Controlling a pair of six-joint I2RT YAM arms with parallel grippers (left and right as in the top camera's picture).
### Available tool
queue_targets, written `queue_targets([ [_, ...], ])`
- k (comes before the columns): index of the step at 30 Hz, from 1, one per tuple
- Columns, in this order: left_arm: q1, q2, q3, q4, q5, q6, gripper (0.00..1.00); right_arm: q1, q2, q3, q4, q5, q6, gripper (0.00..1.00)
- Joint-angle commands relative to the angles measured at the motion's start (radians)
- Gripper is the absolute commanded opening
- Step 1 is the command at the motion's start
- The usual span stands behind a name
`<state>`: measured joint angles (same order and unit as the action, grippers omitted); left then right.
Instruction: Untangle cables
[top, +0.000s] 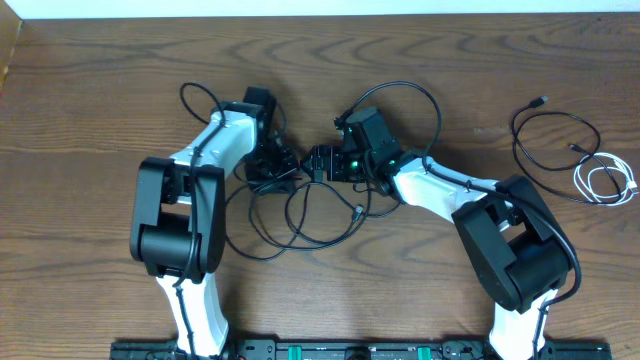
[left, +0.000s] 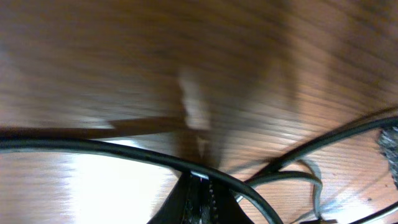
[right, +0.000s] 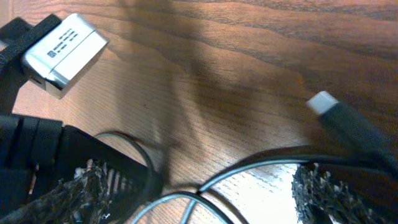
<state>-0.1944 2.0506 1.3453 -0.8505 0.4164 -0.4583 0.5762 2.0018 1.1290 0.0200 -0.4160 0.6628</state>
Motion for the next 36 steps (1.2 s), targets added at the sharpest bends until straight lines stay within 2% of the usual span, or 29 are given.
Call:
queue_targets([
  [1,-0.026,-0.018,0.071,-0.005,-0.013,0.050,0.08,-0.023,0.000,-0.003,0.033,-0.105,-0.009,0.90],
  [4,-0.017,-0.068,0.132,-0.046,-0.112,0.054,0.07,-0.056,-0.024,-0.003,0.086,-0.254,-0.005,0.87],
  [6,0.000,-0.119,0.152,-0.050,-0.208,0.054,0.08,-0.073,-0.039,-0.003,0.097,-0.269,0.022,0.87],
  [11,0.050,-0.209,0.155,-0.053,-0.293,0.054,0.08,-0.072,-0.046,-0.003,0.137,-0.265,0.036,0.86],
  [17,0.135,-0.233,0.152,-0.087,-0.407,0.013,0.08,0.011,-0.045,-0.003,0.158,-0.128,0.055,0.88],
  [20,0.187,-0.232,0.145,-0.119,-0.432,0.012,0.21,0.078,-0.045,-0.003,0.143,0.031,0.055,0.86],
  [24,0.211,-0.232,0.138,-0.157,-0.433,0.013,0.21,0.151,-0.045,-0.003,0.119,0.217,0.055,0.82],
  [27,0.211,-0.232,0.113,-0.151,-0.442,0.013,0.21,0.212,-0.046,-0.003,0.043,0.337,0.054,0.77],
  [32,0.211,-0.232,0.075,-0.118,-0.490,0.013,0.26,0.235,-0.048,0.058,-0.188,0.346,0.055,0.68],
  [36,0.211,-0.232,0.066,-0.102,-0.488,-0.008,0.26,0.237,-0.048,0.161,-0.406,0.347,0.046,0.66],
])
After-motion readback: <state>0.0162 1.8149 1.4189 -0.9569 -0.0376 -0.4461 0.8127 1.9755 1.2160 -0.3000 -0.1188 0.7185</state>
